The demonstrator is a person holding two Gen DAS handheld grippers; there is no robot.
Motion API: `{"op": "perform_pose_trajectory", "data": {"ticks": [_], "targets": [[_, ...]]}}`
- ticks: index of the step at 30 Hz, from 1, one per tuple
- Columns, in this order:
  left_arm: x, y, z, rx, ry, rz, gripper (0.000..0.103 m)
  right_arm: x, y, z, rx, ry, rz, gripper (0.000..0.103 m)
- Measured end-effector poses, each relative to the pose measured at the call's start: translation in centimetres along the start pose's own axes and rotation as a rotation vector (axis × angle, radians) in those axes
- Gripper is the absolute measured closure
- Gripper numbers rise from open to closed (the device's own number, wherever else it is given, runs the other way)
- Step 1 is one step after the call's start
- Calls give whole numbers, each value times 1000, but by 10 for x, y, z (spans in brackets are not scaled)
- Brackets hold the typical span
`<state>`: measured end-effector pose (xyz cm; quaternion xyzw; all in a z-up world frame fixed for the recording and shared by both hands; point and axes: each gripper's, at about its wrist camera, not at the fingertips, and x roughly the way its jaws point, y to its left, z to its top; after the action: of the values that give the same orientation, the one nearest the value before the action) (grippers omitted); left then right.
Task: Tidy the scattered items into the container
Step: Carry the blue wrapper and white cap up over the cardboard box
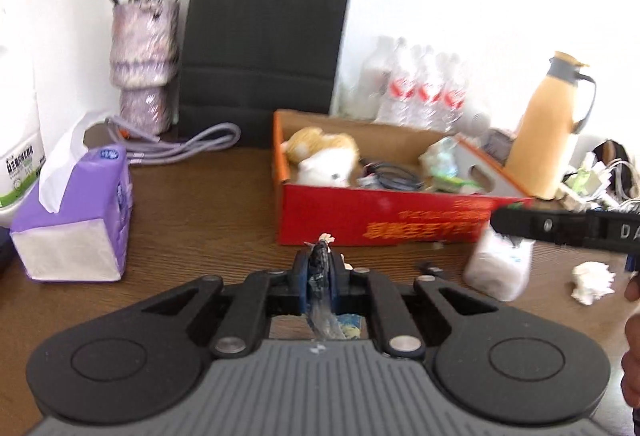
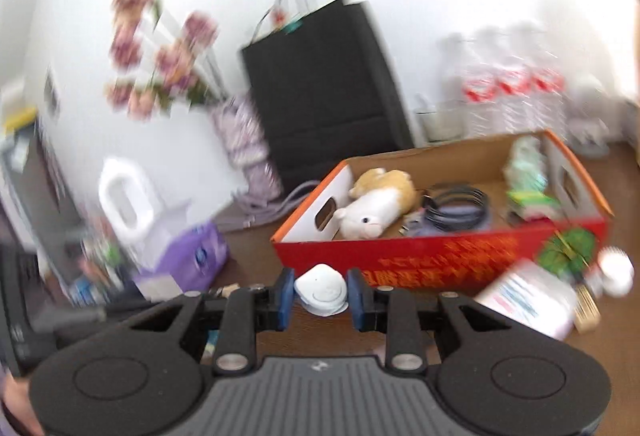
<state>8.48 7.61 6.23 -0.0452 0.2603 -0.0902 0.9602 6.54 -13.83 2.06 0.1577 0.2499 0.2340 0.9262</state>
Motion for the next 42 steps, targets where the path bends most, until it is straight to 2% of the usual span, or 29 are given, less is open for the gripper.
{"op": "perform_pose_trajectory", "data": {"ticks": [2,5,8,12,18,27,31,33,38,42], "targets": [[-10,-12,-6,-7,-7,-20,92,-15,-7,-12,14,18,-34,76],[-17,-27,-12,-18,7,-62,92,-32,-7,-37,-62,73,-160,76],[-19,-40,-17,-15,22,-93,92,-48,-12,-60,-71,99,-203,76],[-21,-56,-21,-3,36,-103,92,-66,-19,-77,-55,111,-222,76],[-30,-73,-28,26,31,-115,91,-83,-18,-84,-67,108,-224,76],[-26,-71,-49,34,87,-114,91,-91,-11,-91,-98,121,-238,76],[-37,-71,-53,18,62,-89,91,-100,-8,-91,-112,96,-249,76],[-45,-75,-57,17,40,-101,91,-104,-5,-91,-121,75,-257,76],[-44,-82,-63,20,51,-127,91,-107,1,-91,-158,60,-260,76],[-50,-80,-61,8,39,-101,91,-115,4,-95,-176,47,-276,76]]}}
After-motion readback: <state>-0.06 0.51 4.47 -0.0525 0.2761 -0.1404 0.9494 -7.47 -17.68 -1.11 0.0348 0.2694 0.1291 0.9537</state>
